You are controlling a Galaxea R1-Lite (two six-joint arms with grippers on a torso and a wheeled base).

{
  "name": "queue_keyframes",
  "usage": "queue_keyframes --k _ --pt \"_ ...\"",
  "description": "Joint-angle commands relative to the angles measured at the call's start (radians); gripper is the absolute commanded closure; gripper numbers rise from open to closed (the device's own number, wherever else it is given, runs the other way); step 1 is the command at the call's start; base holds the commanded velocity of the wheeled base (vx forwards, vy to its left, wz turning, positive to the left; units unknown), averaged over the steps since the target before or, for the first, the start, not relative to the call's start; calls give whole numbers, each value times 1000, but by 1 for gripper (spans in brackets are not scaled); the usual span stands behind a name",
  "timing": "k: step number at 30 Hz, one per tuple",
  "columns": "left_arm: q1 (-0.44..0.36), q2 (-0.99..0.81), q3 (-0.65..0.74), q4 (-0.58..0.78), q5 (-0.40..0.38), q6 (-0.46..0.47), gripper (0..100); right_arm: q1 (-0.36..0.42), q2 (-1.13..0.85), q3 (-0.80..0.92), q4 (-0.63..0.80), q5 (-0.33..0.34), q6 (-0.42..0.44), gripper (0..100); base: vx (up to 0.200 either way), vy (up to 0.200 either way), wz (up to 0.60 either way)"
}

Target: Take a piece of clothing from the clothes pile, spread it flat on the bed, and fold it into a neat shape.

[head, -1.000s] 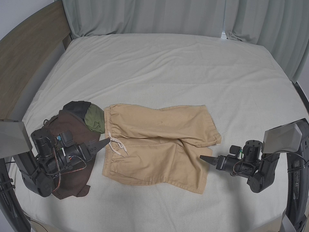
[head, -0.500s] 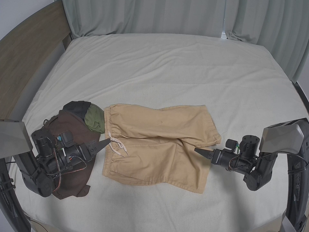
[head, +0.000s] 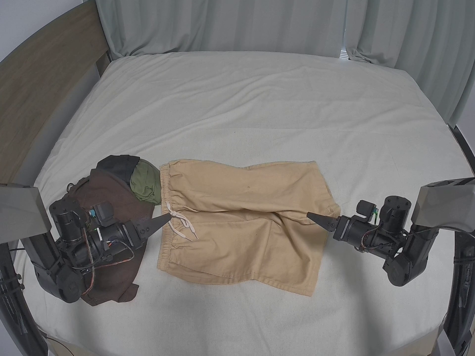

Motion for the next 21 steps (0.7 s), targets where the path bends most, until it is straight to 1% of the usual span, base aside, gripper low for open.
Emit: queue_keyframes --k 1,5,9,12,13,17,21 --pt "0 2 0 0 0 -2 0 -17 4 0 0 0 -17 0 0 0 0" --pt "2 2 0 0 0 -2 0 -21 16 3 0 0 -22 0 0 0 0" --pt "2 3 2 0 0 -2 0 -17 11 51 2 2 -25 0 0 0 0" --pt "2 3 3 0 0 -2 0 -14 11 71 2 2 -48 0 0 0 0" --pt "2 5 5 0 0 -2 0 -14 13 89 2 5 -88 0 0 0 0" --pt "0 23 8 -2 0 -2 0 -11 8 137 3 11 -143 0 0 0 0" --pt "0 31 9 0 0 0 0 -9 7 146 3 15 -149 0 0 0 0"
